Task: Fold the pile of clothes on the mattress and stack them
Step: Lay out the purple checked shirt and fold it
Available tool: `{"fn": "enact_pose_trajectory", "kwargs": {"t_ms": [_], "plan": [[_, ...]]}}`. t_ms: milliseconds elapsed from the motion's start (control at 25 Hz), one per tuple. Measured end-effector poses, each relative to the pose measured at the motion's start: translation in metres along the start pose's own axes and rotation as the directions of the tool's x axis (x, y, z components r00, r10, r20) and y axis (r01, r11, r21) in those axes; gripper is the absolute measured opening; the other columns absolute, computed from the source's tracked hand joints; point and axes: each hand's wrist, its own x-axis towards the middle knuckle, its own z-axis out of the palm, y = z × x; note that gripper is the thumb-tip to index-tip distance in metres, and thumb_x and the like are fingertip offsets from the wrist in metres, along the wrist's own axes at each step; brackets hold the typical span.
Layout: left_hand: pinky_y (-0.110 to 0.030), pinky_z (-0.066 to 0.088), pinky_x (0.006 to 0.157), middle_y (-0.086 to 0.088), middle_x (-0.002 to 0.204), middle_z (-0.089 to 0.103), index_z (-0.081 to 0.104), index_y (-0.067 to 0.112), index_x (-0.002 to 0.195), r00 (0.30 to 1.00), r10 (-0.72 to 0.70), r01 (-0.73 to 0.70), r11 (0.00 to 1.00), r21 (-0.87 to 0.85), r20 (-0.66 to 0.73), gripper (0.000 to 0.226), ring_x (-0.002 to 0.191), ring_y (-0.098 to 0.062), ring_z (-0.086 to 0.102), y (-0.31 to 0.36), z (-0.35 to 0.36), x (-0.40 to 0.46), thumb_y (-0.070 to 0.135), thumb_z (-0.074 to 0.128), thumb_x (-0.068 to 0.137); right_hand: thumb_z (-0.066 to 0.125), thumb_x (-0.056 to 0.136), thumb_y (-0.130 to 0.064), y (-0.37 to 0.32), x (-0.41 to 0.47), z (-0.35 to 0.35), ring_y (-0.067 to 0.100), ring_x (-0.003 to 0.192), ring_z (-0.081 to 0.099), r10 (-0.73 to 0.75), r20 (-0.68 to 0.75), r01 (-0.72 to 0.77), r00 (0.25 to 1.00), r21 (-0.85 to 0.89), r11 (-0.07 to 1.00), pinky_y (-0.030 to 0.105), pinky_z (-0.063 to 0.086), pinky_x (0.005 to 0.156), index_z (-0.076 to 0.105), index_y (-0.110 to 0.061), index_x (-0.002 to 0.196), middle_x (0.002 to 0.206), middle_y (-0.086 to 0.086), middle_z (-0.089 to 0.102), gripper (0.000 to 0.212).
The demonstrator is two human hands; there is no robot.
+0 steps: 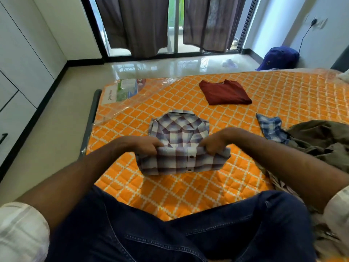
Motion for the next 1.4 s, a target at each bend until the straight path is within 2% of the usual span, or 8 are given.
{"fn": "enact_pose_trajectory", "kwargs": {"t_ms": [160, 480, 680, 800, 920, 1080, 1240, 1400], "plan": [[-0.023, 0.052, 0.079, -0.006, 0.114, 0.068, 0.068, 0.003, 0.118, 0.972, 0.004, -0.041, 0.987, -0.153, -0.234, 0.024, 0.1, -0.018, 0.063, -0.029, -0.054, 0.019, 0.008, 0.056, 0.098, 0.067, 0.092, -0.004, 0.037, 0.028, -0.07, 0.037, 0.121, 0.058, 0.011, -0.018, -0.009, 1.0, 0.063, 0.998, 0.056, 0.051, 0.099, 0.063, -0.012, 0.119, 0.128, 0.014, 0.062, 0.029], [-0.032, 0.045, 0.07, -0.01, 0.106, 0.064, 0.069, 0.007, 0.109, 0.763, -0.148, -0.008, 0.971, -0.238, -0.629, 0.026, 0.095, -0.025, 0.058, -0.101, -0.089, 0.121, 0.023, 0.075, 0.089, 0.066, 0.093, -0.006, 0.096, 0.116, -0.126, 0.028, 0.109, 0.059, 0.147, -0.254, -0.098, 0.956, 0.196, 0.976, 0.041, 0.051, 0.088, 0.063, -0.008, 0.128, 0.128, 0.012, 0.063, 0.035], [-0.04, 0.045, 0.075, -0.02, 0.113, 0.064, 0.066, 0.001, 0.113, 0.705, -0.238, 0.031, 0.951, -0.306, -0.669, 0.03, 0.101, -0.037, 0.06, -0.128, -0.08, 0.19, 0.017, 0.075, 0.09, 0.057, 0.094, -0.01, 0.115, 0.179, -0.106, 0.037, 0.12, 0.056, 0.314, -0.368, -0.243, 0.875, 0.227, 0.943, 0.044, 0.049, 0.095, 0.06, -0.009, 0.13, 0.131, 0.017, 0.061, 0.036], [-0.048, 0.047, 0.085, -0.021, 0.115, 0.06, 0.063, 0.002, 0.115, 0.641, -0.237, 0.025, 0.957, -0.289, -0.73, 0.03, 0.104, -0.039, 0.056, -0.137, -0.062, 0.206, 0.019, 0.072, 0.092, 0.058, 0.091, -0.017, 0.107, 0.188, -0.076, 0.035, 0.119, 0.053, 0.429, -0.577, -0.289, 0.695, 0.323, 0.901, 0.052, 0.041, 0.103, 0.055, -0.016, 0.128, 0.128, 0.009, 0.058, 0.036], [-0.05, 0.044, 0.096, -0.02, 0.127, 0.051, 0.053, 0.004, 0.129, 0.481, -0.428, 0.188, 0.903, -0.387, -0.765, 0.051, 0.113, -0.039, 0.051, -0.14, -0.033, 0.208, 0.037, 0.068, 0.094, 0.044, 0.097, -0.051, 0.054, 0.179, -0.009, 0.036, 0.14, 0.038, 0.268, -0.825, -0.171, 0.498, 0.209, 0.963, 0.057, 0.022, 0.118, 0.041, -0.019, 0.148, 0.149, 0.008, 0.043, 0.06], [-0.044, 0.05, 0.082, -0.011, 0.118, 0.055, 0.044, 0.003, 0.128, 0.638, -0.586, 0.113, 0.713, -0.692, -0.5, 0.066, 0.107, -0.036, 0.059, -0.134, -0.011, 0.183, 0.058, 0.058, 0.094, 0.011, 0.092, -0.082, 0.008, 0.195, 0.057, 0.026, 0.153, -0.023, 0.202, -0.736, -0.14, 0.645, 0.146, 0.979, 0.065, -0.016, 0.118, -0.008, -0.032, 0.161, 0.168, 0.003, -0.021, 0.087], [-0.036, 0.058, 0.08, 0.002, 0.12, 0.063, 0.052, 0.02, 0.129, 0.854, -0.439, -0.049, 0.463, -0.885, -0.277, 0.046, 0.102, -0.02, 0.067, -0.123, 0.002, 0.153, 0.04, 0.07, 0.092, 0.013, 0.093, -0.083, 0.015, 0.214, 0.062, 0.031, 0.154, -0.021, 0.212, -0.73, -0.19, 0.65, 0.114, 0.975, 0.072, -0.01, 0.115, -0.006, -0.03, 0.162, 0.168, 0.007, -0.018, 0.089], [-0.036, 0.057, 0.086, -0.003, 0.125, 0.066, 0.054, 0.012, 0.139, 0.853, -0.344, -0.219, 0.447, -0.867, -0.393, 0.042, 0.118, -0.029, 0.064, -0.117, 0.022, 0.142, 0.021, 0.062, 0.099, 0.02, 0.092, -0.083, 0.02, 0.208, 0.054, 0.027, 0.152, -0.028, 0.211, -0.625, -0.12, 0.751, 0.185, 0.975, 0.071, -0.019, 0.112, -0.008, -0.035, 0.161, 0.166, 0.002, -0.026, 0.089]]}}
